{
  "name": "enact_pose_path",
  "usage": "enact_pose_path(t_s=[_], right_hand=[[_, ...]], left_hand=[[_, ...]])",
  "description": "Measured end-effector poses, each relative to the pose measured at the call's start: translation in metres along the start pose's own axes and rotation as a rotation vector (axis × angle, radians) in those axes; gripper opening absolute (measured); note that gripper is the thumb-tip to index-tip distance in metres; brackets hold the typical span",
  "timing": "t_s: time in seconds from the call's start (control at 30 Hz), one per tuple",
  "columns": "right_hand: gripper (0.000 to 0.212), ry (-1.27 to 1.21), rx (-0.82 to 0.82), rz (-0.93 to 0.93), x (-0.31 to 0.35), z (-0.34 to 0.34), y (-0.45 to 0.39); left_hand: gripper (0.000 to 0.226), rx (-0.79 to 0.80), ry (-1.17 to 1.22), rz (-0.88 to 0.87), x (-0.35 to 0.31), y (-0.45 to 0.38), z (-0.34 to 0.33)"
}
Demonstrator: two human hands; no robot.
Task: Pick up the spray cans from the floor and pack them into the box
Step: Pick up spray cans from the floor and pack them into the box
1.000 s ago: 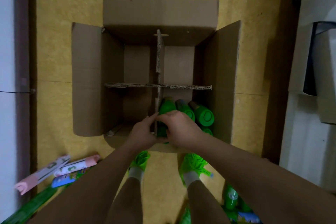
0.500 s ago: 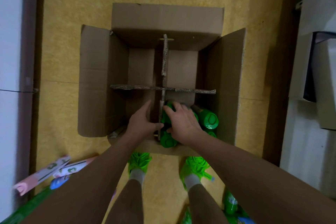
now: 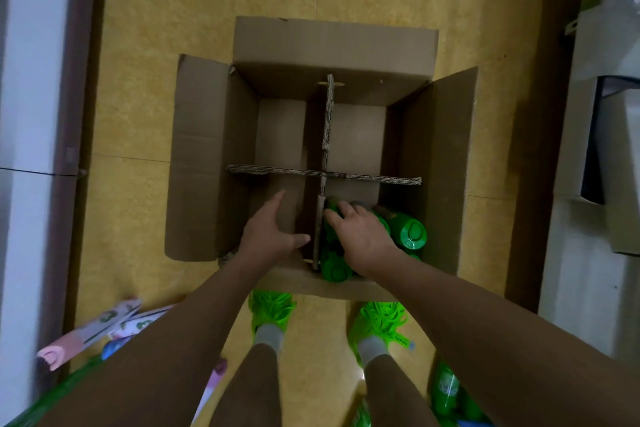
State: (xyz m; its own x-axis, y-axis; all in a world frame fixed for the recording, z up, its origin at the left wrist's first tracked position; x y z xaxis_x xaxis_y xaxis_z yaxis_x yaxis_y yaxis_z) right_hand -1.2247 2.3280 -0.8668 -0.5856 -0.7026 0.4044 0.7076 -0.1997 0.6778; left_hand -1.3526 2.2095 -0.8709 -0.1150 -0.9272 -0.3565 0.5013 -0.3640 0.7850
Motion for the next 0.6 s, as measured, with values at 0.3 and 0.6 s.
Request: enact_pose_path(t_s=[0.3,0.6], right_hand=[[0.105,0.011,0.076,-0.131,0.023,0.048,0.032],[0.088,-0.064,-0.275,-0.097,0.09,0.254,0.105]], left_hand=[[0.104,-0.058,0.052,-0.054,-0.044,0.024,0.066],[0.096,-0.235,0.132,-0.254,-0.182,0.116,0.215]])
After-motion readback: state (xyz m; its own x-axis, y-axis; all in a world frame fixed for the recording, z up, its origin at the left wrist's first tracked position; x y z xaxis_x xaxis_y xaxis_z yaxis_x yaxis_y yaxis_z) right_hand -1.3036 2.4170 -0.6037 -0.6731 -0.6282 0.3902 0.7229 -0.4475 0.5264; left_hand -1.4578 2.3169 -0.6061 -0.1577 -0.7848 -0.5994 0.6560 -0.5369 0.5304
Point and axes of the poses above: each hand's wrist, its own y-axis away from the middle knuckle, its own z-axis out of the back of the hand, x = y × z, the point moved 5 cm from there along -y, towards the middle knuckle, and after that the axes turned 7 degrees about -y, right-handed, at the moved point
